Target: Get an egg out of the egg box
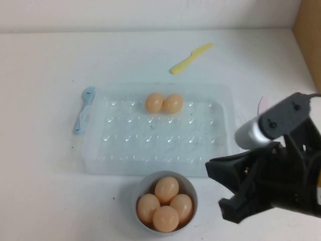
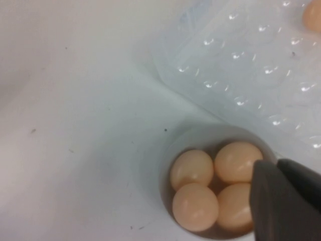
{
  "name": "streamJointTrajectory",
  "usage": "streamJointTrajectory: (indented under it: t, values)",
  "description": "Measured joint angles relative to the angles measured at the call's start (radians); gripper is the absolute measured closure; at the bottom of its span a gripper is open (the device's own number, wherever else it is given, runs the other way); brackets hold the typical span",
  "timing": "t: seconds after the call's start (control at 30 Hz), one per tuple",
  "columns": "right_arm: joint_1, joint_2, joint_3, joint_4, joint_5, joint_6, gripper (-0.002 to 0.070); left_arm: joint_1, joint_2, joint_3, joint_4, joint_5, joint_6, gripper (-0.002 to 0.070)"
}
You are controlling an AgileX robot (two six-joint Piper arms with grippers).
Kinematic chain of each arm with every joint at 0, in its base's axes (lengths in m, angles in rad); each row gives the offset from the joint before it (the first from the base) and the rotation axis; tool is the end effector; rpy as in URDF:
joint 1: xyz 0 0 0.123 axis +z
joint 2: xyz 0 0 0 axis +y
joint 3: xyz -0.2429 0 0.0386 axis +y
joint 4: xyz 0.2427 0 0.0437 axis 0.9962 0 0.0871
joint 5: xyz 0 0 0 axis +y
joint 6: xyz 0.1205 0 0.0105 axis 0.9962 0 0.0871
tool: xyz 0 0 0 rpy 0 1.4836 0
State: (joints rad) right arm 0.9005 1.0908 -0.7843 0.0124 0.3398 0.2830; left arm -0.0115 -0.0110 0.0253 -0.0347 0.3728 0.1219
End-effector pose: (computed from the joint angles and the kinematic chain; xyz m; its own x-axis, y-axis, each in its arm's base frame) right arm 0.1668 0.2112 0.2605 -0.5435 -0.2181 -0.8106 -0.6562 0.7125 0.2483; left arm 0.1155 -0.0029 0.1634 -0.2919 0.0928 -0.9519 0.0499 0.9954 0.0818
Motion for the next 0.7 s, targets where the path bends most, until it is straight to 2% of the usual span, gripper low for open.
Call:
streamJointTrajectory:
  t: [0.7]
  values:
    - [0.0,-0.612,0.35,-0.18,0.022,-0.016,0.0694,0.0,0.0,0.0,0.0,0.0,0.0,0.0679]
